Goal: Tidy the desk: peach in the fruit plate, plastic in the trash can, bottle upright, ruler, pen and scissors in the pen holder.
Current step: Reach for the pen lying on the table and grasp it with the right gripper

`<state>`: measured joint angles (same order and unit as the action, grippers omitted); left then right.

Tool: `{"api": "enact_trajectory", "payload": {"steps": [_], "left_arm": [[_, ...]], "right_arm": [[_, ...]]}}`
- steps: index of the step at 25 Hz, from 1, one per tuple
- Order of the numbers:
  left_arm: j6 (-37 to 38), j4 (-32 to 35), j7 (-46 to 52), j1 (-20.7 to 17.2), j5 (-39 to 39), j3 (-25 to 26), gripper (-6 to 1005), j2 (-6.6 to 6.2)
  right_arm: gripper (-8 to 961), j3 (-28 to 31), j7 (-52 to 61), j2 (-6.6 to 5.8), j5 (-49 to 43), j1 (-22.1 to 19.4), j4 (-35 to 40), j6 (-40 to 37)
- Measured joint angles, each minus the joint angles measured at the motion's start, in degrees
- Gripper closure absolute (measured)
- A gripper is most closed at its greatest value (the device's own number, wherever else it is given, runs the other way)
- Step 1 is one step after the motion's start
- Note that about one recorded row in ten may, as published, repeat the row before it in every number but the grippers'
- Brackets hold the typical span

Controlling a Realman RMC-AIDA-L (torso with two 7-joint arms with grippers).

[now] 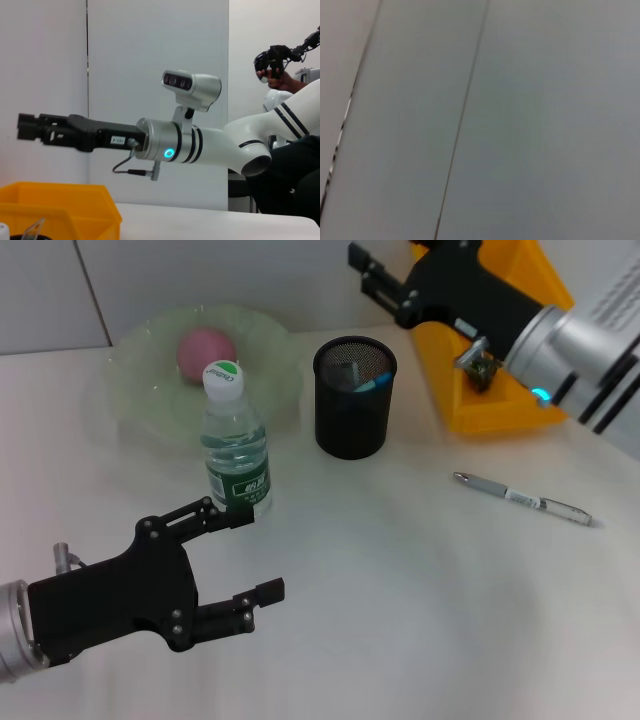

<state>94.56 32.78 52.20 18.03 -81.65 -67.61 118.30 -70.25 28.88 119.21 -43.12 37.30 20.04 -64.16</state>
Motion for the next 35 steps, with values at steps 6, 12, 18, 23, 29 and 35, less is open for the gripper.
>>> {"api": "enact_trajectory", "payload": {"steps": [6, 12, 18, 23, 29, 35], "left_arm": [[0.01, 0.0, 0.28, -0.02, 0.0, -0.05, 239, -0.13], [0.02, 0.0, 0.36, -0.23, 0.0, -0.07, 239, -0.18], [0.34, 0.0, 0.45, -0.5, 0.0, -0.07, 239, -0.18], [0.35, 0.01, 0.45, -0.55, 0.0, -0.07, 240, -0.18], [0.74, 0.11, 0.55, -0.54, -0.09, -0.64, 240, -0.17], [1.01, 0.39, 1.12, -0.19, -0.1, -0.8, 240, -0.22]], "right_arm": [[343, 0.86, 20.73, -0.49, -12.46, -8.29, 16.79, 1.0], [238, 6.41, 54.21, -0.16, -40.98, -11.47, 34.65, 2.55], [133, 10.96, 77.56, -0.18, -65.8, -11.43, 50.5, -2.98], [128, 15.69, 83.97, -0.25, -72.16, -10.7, 57.72, -12.29], [128, 20.84, 85.56, -0.23, -74.66, -11.48, 61.94, -19.22], [128, 27.43, 87.17, -0.79, -77.41, -11.16, 64.02, -27.43]]}}
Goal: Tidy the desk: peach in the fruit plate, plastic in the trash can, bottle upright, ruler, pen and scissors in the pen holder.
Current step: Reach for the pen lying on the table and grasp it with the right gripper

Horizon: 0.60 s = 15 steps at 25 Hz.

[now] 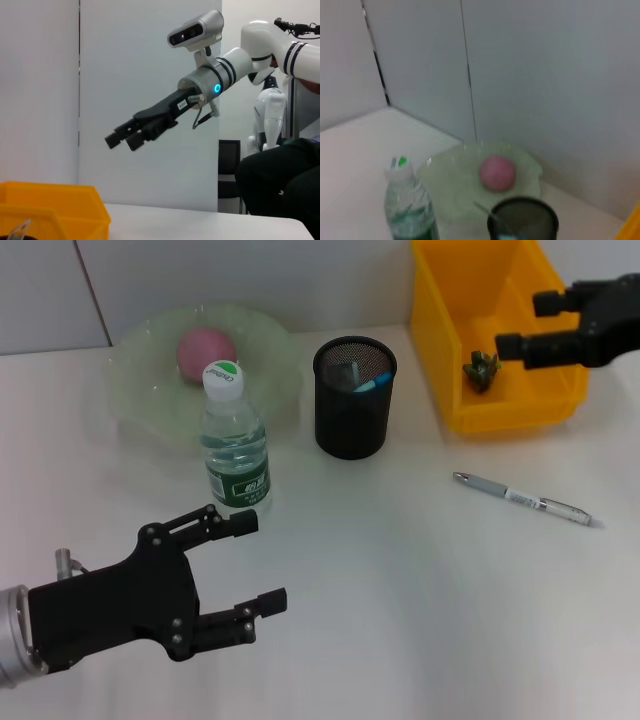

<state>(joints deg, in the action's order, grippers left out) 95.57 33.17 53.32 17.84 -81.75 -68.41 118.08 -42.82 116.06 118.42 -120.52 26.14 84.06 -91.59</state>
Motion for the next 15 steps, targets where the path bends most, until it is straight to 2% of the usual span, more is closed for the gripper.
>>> {"api": "enact_trajectory", "payload": {"steps": [6, 15], "left_arm": [[0.09, 0.07, 0.03, 0.1, 0.0, -0.65, 241, 0.07], [0.09, -0.08, 0.12, 0.26, 0.0, -1.04, 241, 0.23]], "right_arm": [[129, 0.79, 3.83, -0.15, -7.78, 1.05, 3.12, -3.85], [130, 2.44, 6.56, -1.24, -11.94, 2.8, 6.38, -8.94]]}}
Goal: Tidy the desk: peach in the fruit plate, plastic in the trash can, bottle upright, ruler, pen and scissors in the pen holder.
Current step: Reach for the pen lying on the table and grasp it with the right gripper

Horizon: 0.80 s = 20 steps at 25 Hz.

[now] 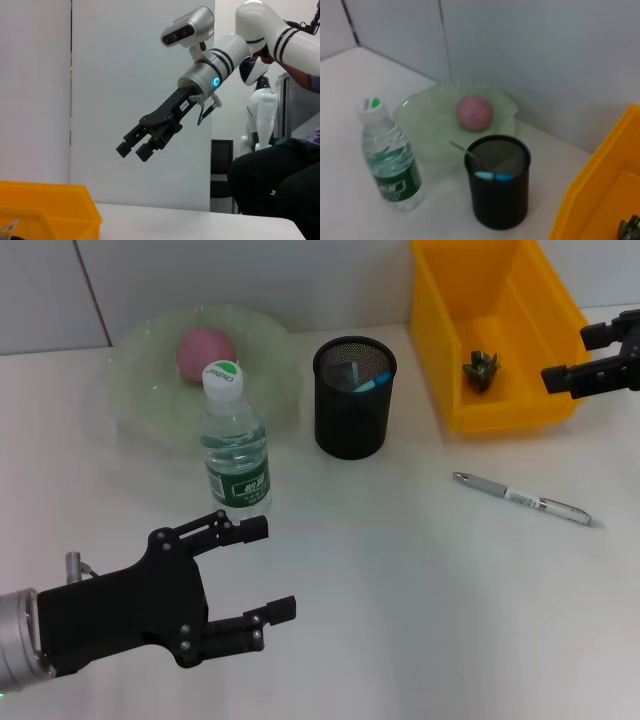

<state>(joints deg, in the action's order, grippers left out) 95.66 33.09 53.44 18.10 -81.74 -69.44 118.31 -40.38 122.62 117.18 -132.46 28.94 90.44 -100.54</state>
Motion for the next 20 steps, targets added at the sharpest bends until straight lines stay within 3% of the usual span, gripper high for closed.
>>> {"api": "enact_trajectory", "payload": {"steps": [20], "left_arm": [[-0.36, -0.31, 0.0, 0.01, 0.01, -0.43, 242, 0.06]], "right_arm": [[132, -6.04, 0.75, -0.1, -18.96, 6.39, -1.21, -4.3]]}}
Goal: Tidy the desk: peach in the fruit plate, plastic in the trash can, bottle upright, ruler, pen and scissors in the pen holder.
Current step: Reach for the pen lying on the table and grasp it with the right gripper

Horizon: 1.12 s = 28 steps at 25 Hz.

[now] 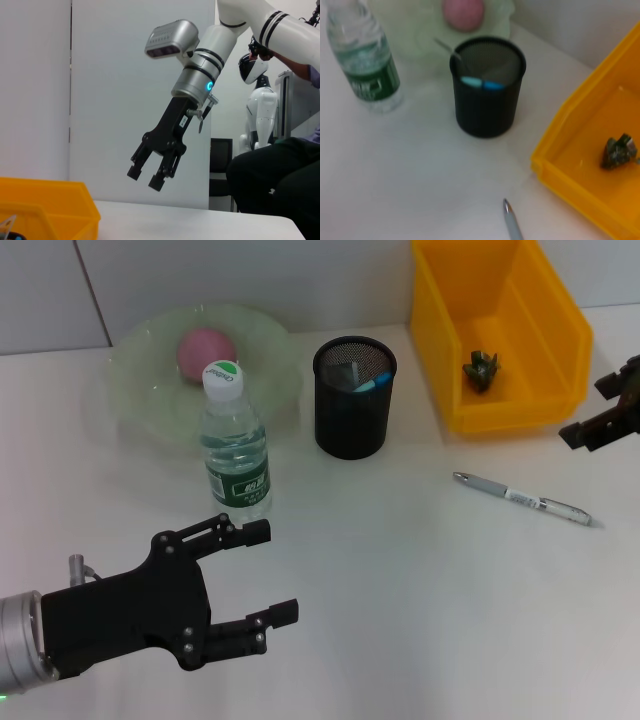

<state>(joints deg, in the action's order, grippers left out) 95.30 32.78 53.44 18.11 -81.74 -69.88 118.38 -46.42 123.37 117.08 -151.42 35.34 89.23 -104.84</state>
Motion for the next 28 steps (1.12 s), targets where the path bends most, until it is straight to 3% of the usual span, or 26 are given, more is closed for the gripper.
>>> {"api": "enact_trajectory", "payload": {"steps": [9, 19, 28], "left_arm": [[-0.13, -0.09, -0.03, 0.0, 0.0, -0.09, 243, 0.02], [-0.12, -0.31, -0.41, 0.01, 0.0, -0.26, 243, 0.08], [-0.12, -0.44, -0.51, 0.2, 0.0, -0.26, 244, 0.06]], "right_arm": [[133, -6.1, -0.59, 0.11, -4.99, 2.12, -3.54, 2.1], [134, -9.01, -3.02, 0.19, -8.63, 2.91, -7.12, 4.08], [135, -14.55, -1.13, 1.85, -10.45, 3.26, -11.17, 11.13]]}}
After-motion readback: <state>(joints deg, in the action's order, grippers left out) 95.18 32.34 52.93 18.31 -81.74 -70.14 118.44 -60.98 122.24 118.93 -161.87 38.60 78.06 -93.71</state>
